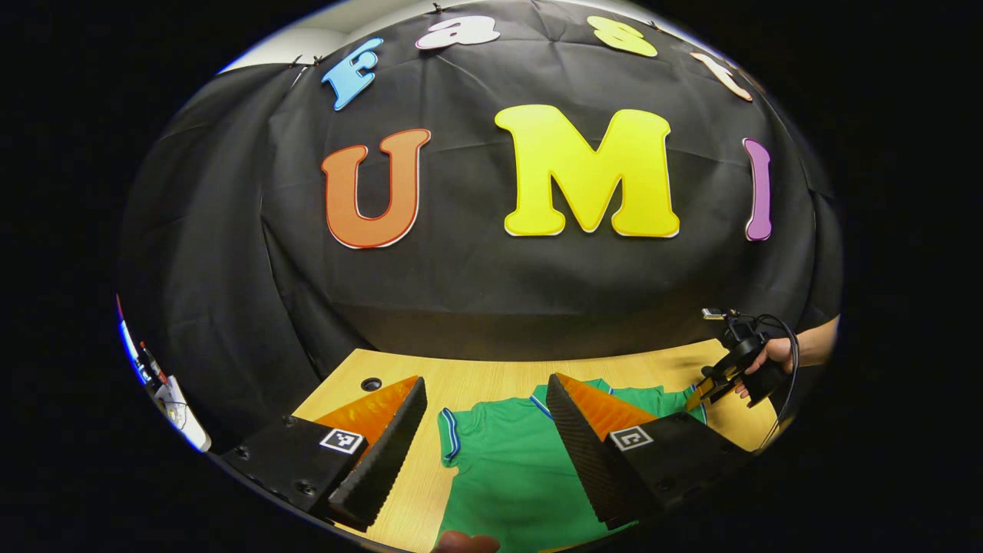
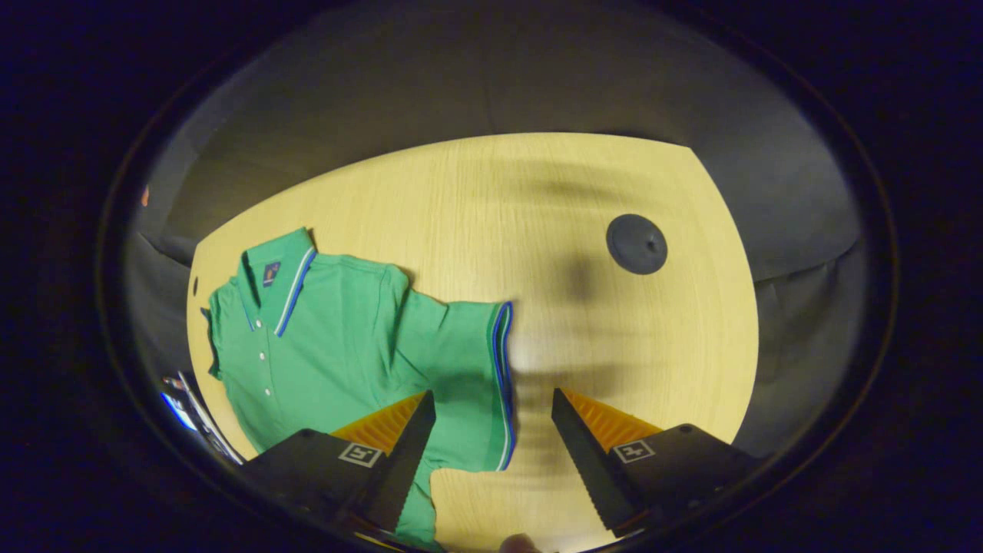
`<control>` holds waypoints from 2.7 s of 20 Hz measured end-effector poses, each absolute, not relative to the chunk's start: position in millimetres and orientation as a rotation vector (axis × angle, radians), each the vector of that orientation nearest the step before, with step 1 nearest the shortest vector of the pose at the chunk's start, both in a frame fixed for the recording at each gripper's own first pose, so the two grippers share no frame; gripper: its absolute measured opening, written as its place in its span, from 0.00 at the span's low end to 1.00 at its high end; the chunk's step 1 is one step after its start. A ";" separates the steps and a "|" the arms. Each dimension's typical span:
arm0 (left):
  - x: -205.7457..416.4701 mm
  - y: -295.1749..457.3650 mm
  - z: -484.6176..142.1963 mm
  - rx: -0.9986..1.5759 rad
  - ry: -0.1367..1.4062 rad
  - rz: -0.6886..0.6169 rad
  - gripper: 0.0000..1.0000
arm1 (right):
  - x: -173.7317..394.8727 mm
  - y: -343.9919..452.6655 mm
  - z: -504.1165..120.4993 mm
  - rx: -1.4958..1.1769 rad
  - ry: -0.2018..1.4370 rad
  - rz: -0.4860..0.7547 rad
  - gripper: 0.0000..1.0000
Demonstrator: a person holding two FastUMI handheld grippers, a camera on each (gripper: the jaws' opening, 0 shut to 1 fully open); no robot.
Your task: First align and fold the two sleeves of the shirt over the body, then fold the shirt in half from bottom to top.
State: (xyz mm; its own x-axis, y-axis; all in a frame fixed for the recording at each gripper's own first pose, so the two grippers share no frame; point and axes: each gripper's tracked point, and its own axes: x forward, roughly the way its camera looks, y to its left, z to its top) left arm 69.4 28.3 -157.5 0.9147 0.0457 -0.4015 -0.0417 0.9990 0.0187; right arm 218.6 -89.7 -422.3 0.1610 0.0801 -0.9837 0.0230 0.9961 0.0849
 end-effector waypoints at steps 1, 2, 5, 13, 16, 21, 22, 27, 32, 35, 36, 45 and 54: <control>69.5 28.8 -158.4 0.012 0.416 0.049 1.00 | 218.6 -86.6 -425.0 0.082 1.420 0.060 0.80; 70.0 29.8 -158.5 0.014 0.417 0.051 1.00 | 217.9 -86.4 -427.8 0.069 1.429 0.069 0.75; 69.1 31.1 -158.0 0.021 0.419 0.054 1.00 | 216.5 -85.6 -433.8 0.058 1.450 0.075 0.59; 65.5 36.7 -161.5 0.017 0.432 0.060 1.00 | 224.5 -92.2 -435.3 0.196 1.436 -0.020 0.00; 63.2 42.2 -162.5 0.015 0.436 0.063 1.00 | 226.1 -86.7 -420.4 0.212 1.412 0.001 0.00; 59.9 52.5 -168.7 -0.002 0.447 0.072 1.00 | 227.7 -58.2 -385.0 0.190 1.365 0.062 0.00; 58.4 56.4 -168.0 -0.002 0.448 0.072 1.00 | 227.2 -47.4 -377.2 0.202 1.355 0.076 0.00; 49.6 76.1 -168.7 -0.005 0.441 0.085 1.00 | 224.2 14.8 -351.8 0.213 1.337 0.146 0.00; 39.0 104.9 -167.3 0.014 0.439 0.111 1.00 | 226.3 70.3 -367.7 0.183 1.367 0.096 0.00; 35.1 119.7 -168.4 0.031 0.448 0.122 0.99 | 222.9 107.2 -372.4 0.272 1.411 0.097 0.11; 34.9 124.0 -169.5 0.033 0.447 0.123 0.99 | 218.3 119.7 -372.8 0.312 1.420 0.111 0.17; 55.3 116.7 -193.8 -0.021 0.505 0.003 0.99 | 203.2 90.7 -340.0 0.288 1.341 0.022 0.95; 121.2 110.8 -251.3 -0.107 0.717 -0.129 0.99 | 131.7 41.6 -295.0 0.186 1.248 0.042 0.95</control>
State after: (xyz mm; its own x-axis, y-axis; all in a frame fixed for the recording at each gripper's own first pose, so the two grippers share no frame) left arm 121.2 110.8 -251.3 0.7465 -0.1537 -0.6473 0.0807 0.9867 -0.1412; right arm 131.7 41.6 -295.0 0.3184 0.1333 -0.9385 0.0699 0.9841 0.1635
